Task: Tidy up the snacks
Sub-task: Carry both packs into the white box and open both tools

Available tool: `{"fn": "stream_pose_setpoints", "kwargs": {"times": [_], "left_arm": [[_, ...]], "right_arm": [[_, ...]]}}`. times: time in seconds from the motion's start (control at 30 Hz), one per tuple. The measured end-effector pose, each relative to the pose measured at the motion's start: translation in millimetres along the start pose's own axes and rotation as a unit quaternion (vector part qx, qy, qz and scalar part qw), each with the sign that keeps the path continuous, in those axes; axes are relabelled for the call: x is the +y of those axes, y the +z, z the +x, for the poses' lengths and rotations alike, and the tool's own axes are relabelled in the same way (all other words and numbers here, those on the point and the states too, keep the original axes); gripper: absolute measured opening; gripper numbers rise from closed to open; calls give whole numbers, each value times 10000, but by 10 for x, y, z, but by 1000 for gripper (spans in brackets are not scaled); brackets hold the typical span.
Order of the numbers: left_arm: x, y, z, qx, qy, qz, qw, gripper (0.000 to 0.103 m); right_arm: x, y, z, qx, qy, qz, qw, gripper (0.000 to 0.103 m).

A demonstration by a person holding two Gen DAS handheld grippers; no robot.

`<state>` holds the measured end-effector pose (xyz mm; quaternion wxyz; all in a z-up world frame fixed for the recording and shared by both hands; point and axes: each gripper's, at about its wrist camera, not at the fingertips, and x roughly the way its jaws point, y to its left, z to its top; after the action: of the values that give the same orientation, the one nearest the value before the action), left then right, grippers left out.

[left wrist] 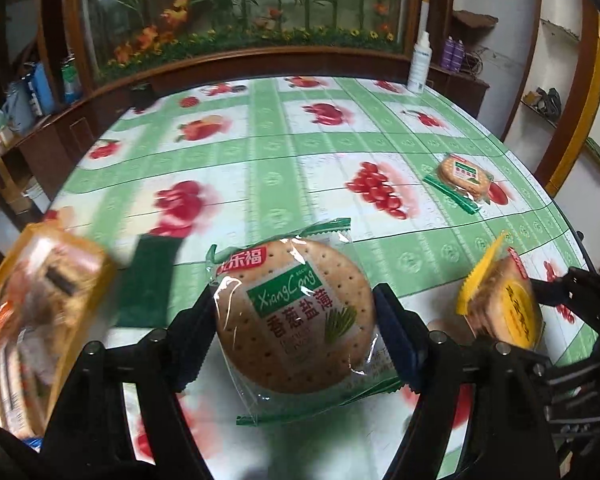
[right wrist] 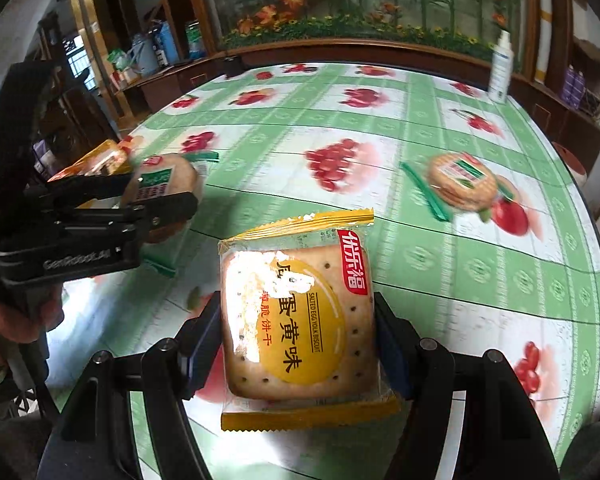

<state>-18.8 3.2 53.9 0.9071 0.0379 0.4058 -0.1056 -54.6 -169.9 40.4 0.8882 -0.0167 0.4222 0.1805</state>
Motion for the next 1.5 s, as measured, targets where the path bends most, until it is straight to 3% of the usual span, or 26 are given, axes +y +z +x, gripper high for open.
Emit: {"fn": "stream_pose_setpoints", "kwargs": {"times": [0.53,0.87,1.03,1.33,1.5], "left_arm": [[1175,-404,-792,-361,617,-579,9958,76],[2059,-768,-1233,-411,1180,-1152,9854,76],[2364,-931,-1313,-355,1260,-1423,9811,76],[2603,-1046,-1253,-310,1168,-1729,9775,76],[2605,-1016,-1208,-325,1162,-1670,9785,76]], "right_arm": [[1149,418,277,4,503,-952,9942,69],[1967,840,562,8,1059,-1489,9832,69],[2399,1063,782,88,1226,-1811,9758,69],[3024,1298,977,204,1332,-2378,9619,69],[3295,1216,1276,483,1030,-2758,9544,69]]}}
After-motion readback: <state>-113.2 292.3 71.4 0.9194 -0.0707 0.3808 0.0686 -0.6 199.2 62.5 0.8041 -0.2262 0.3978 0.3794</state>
